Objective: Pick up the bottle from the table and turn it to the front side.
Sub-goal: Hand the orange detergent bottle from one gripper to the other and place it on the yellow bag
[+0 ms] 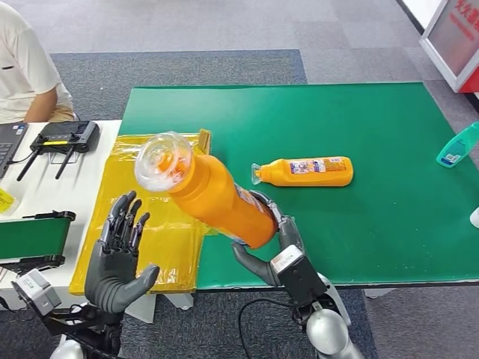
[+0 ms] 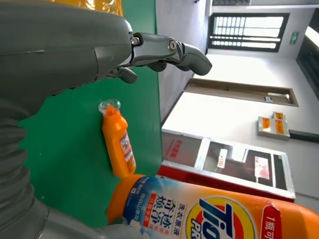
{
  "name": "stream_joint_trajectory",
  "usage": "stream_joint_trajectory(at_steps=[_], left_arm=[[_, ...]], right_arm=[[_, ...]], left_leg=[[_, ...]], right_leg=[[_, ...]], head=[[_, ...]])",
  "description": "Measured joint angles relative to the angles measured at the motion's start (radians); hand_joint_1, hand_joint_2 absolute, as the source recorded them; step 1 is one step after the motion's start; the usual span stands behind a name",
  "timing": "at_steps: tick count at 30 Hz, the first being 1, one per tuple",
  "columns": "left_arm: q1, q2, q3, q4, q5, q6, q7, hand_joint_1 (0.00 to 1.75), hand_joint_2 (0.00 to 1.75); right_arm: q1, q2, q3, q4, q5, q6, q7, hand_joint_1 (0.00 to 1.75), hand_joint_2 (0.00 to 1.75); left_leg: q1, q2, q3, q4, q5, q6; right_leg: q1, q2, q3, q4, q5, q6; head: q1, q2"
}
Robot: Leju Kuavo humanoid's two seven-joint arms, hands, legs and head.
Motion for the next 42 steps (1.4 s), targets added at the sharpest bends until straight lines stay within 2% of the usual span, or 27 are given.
stream_joint_trajectory(at_steps=[6, 12, 28, 42], left_arm=[[-0.022, 0.000, -0.031, 0.000, -0.056, 0.038, 0.005, 0.00, 1.75], [-0.059, 0.002, -0.067, 0.000, -0.117, 0.077, 0.014, 0.00, 1.75], [-0.087, 0.011, -0.098, 0.000, -0.104, 0.071, 0.015, 0.00, 1.75], [-0.135, 0.033, -0.206, 0.019, -0.015, 0.035, 0.015, 0.00, 1.75]], right_arm=[[0.016, 0.002, 0.023, 0.018, 0.019, -0.021, -0.008, 1.75, 1.75], [0.020, 0.002, 0.056, 0.027, 0.091, -0.048, -0.005, 1.75, 1.75], [0.018, 0.002, 0.100, 0.042, 0.113, -0.059, 0.000, 1.75, 1.75], [-0.010, 0.002, 0.155, 0.125, 0.104, -0.075, 0.002, 1.75, 1.75]], left_leg=[[0.000, 0.000, 0.000, 0.000, 0.000, 0.000], [0.000, 0.000, 0.000, 0.000, 0.000, 0.000], [0.000, 0.000, 0.000, 0.000, 0.000, 0.000], [0.000, 0.000, 0.000, 0.000, 0.000, 0.000]], right_leg=[[0.000, 0.000, 0.000, 0.000, 0.000, 0.000], [0.000, 0.000, 0.000, 0.000, 0.000, 0.000], [0.000, 0.000, 0.000, 0.000, 0.000, 0.000], [0.000, 0.000, 0.000, 0.000, 0.000, 0.000]], head=[[0.000, 0.000], [0.000, 0.000], [0.000, 0.000], [0.000, 0.000]])
